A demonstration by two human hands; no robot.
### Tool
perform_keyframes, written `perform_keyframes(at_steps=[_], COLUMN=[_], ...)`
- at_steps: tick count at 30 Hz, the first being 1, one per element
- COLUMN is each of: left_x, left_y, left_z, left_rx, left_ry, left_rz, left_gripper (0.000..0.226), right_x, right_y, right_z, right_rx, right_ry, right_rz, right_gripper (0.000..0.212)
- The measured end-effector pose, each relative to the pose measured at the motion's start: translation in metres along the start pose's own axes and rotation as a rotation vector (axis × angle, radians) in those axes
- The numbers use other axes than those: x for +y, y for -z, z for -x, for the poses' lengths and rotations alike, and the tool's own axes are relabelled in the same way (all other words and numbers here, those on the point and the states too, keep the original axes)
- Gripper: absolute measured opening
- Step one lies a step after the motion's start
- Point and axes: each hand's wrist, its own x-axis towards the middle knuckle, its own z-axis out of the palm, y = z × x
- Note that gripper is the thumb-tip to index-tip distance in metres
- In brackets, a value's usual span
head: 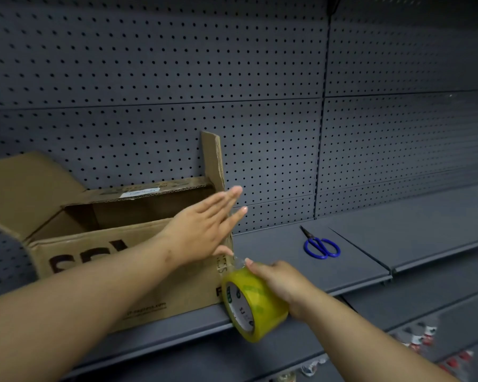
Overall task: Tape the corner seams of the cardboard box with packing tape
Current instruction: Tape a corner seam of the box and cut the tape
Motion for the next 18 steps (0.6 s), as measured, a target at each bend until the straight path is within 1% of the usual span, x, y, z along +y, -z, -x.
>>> perform_keyframes(at_steps=[3, 4, 5, 6, 8, 9, 10, 12, 13, 14, 16, 18], left_x=[-0.001, -0.001, 0.0, 0.001, 0.007, 0.01, 0.013, 0.019, 0.02, 0.021, 0.021, 0.023], left_y=[0.004, 0.005, 0.004, 0.002, -0.004, -0.006, -0.006, -0.007, -0.008, -0.009, -0.011, -0.012], left_z=[0.0, -0.002, -0.003, -0.004, -0.005, -0.004, -0.004, -0.004, -0.003, -0.003, -0.003, -0.004], left_rx=[0.061, 0.105, 0.149, 0.185, 0.233, 0.237, 0.234, 0.221, 0.218, 0.226, 0.243, 0.244], left_ry=[0.118, 0.119, 0.067, -0.039, -0.266, -0.315, -0.328, -0.321, -0.31, -0.299, -0.282, -0.271], left_rz=[0.038, 0.04, 0.048, 0.06, 0.059, 0.057, 0.066, 0.091, 0.089, 0.085, 0.098, 0.136], left_gripper=[0.074, 0.068, 0.06, 0.051, 0.041, 0.038, 0.038, 0.042, 0.041, 0.041, 0.038, 0.035], right_x=[-0.001, -0.002, -0.002, -0.002, -0.001, 0.0, 0.0, -0.002, -0.002, -0.003, -0.004, -0.002], right_y=[0.0, 0.0, -0.001, -0.001, -0.001, -0.001, -0.001, -0.003, -0.003, -0.004, -0.003, -0.002], right_z=[0.0, 0.001, 0.001, 0.0, -0.001, -0.002, -0.003, -0.002, -0.002, -0.002, -0.003, -0.005], right_rx=[-0.004, -0.002, 0.005, 0.011, 0.018, 0.021, 0.018, 0.018, 0.027, 0.033, 0.034, 0.045], right_ry=[-0.006, -0.009, -0.006, -0.003, -0.01, -0.017, -0.029, -0.062, -0.084, -0.101, -0.121, -0.126], right_rz=[-0.012, -0.014, -0.019, -0.02, -0.005, 0.004, 0.007, -0.008, -0.02, -0.034, -0.06, -0.052], right_gripper=[0.035, 0.034, 0.034, 0.034, 0.035, 0.037, 0.042, 0.061, 0.066, 0.063, 0.044, 0.034])
